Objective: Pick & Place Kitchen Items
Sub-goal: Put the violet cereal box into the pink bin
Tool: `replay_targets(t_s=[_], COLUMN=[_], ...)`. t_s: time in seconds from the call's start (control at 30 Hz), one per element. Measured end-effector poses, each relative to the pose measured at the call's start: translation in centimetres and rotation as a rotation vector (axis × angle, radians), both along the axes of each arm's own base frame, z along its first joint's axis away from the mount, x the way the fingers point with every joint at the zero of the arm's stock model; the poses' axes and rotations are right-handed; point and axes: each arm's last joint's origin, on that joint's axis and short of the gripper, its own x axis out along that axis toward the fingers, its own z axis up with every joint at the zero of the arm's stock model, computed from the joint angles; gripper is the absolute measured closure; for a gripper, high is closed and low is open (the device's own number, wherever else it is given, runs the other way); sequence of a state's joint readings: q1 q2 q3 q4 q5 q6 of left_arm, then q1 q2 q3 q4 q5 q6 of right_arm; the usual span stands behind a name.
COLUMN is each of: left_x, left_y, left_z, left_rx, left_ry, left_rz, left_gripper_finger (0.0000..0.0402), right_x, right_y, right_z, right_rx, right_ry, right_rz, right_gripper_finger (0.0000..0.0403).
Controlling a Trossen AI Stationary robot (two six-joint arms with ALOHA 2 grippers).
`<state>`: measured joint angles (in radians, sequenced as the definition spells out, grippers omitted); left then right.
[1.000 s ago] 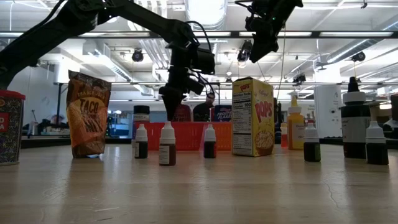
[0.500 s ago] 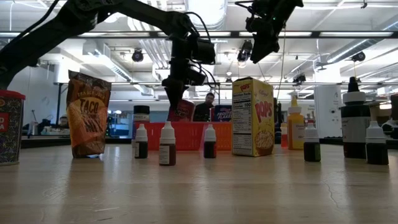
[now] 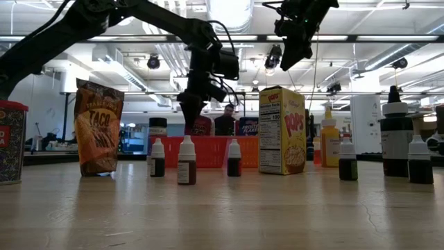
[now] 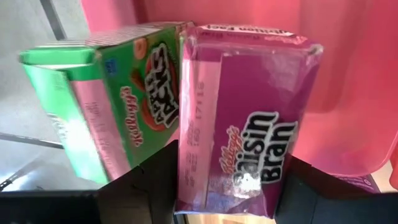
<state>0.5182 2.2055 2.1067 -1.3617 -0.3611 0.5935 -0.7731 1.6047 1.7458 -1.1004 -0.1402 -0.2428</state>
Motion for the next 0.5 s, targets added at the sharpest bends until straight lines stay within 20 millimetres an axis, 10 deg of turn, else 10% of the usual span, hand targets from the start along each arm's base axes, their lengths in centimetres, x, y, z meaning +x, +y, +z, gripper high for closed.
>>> replay_targets(t_s=[0.5], left_x=[0.03], left_y=[0.01], left_z=[0.00], left_rx=[0.001], left_ry=[-0.007], left_rz=[0.007], left_gripper_finger=[0.0195], right_x=[-0.01], right_y=[0.03], right_z=[-0.02], right_rx=[0.004], right_ry=[0.001], right_rz=[0.002], right_gripper_finger=[0.0262])
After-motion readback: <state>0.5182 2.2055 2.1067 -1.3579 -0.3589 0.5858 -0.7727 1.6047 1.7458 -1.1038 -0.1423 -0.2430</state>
